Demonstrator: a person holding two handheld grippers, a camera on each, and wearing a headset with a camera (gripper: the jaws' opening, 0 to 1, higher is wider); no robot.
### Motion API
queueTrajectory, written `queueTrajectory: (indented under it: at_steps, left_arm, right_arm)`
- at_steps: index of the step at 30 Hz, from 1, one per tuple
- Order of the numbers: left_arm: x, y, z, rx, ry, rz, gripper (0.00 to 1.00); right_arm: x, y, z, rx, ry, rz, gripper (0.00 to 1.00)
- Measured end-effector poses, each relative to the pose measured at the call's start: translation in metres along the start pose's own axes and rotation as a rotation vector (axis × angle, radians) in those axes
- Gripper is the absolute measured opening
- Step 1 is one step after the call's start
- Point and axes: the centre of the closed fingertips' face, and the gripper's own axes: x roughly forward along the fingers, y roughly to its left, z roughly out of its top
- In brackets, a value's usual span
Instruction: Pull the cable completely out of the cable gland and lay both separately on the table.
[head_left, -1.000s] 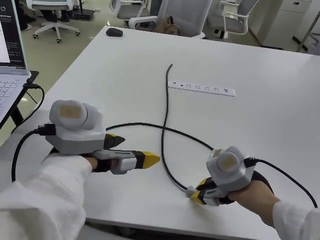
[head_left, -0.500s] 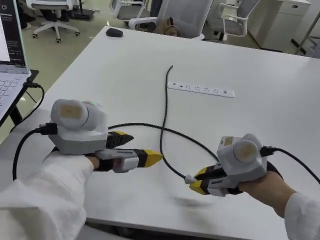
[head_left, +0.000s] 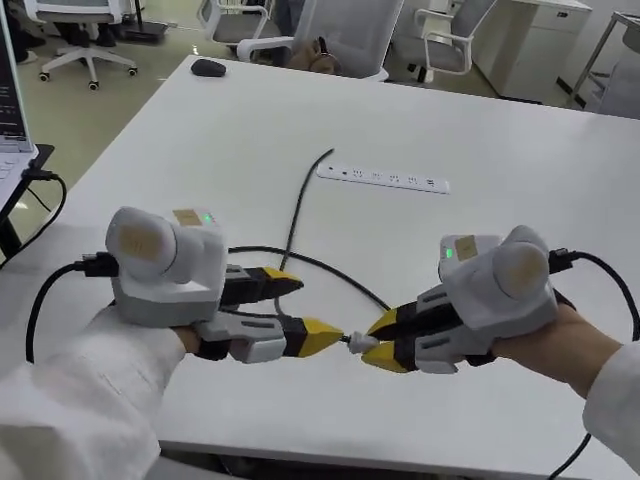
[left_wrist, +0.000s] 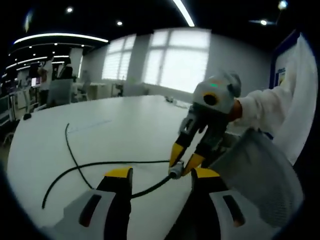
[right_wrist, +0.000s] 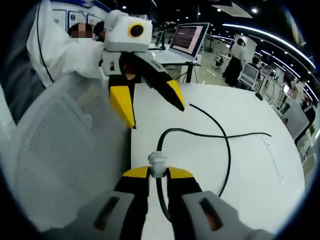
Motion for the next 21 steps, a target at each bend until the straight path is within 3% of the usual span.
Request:
queueTrajectory:
  at_steps: [4, 6, 8, 13, 21]
  left_arm:
    - [0.001, -0.011, 0.003, -0.002, -0.016, -0.057, 0.38]
    - [0.002, -0.019, 0.003, -0.002, -0.016, -0.097, 0.29]
    - [0.003, -0.025, 0.004, 0.025, -0.02, -0.115, 0.24]
    - [0.005, -0.03, -0.003, 0.028, 0.015, -0.143, 0.22]
    - [0.007, -0.04, 0.001, 0.051, 0.01, -0.183, 0.17]
  right_arm:
    - [-0.007, 0.008, 0.012, -0.058, -0.013, 0.013, 0.11]
    - [-0.011, 0.011, 0.018, -0.086, -0.019, 0.02, 0.11]
    - [-0.014, 0.015, 0.025, -0.111, -0.032, 0.029, 0.11]
    - [-0.018, 0.018, 0.033, -0.159, -0.051, 0.04, 0.11]
    - [-0.024, 0.021, 0.032, -0.197, -0.054, 0.046, 0.11]
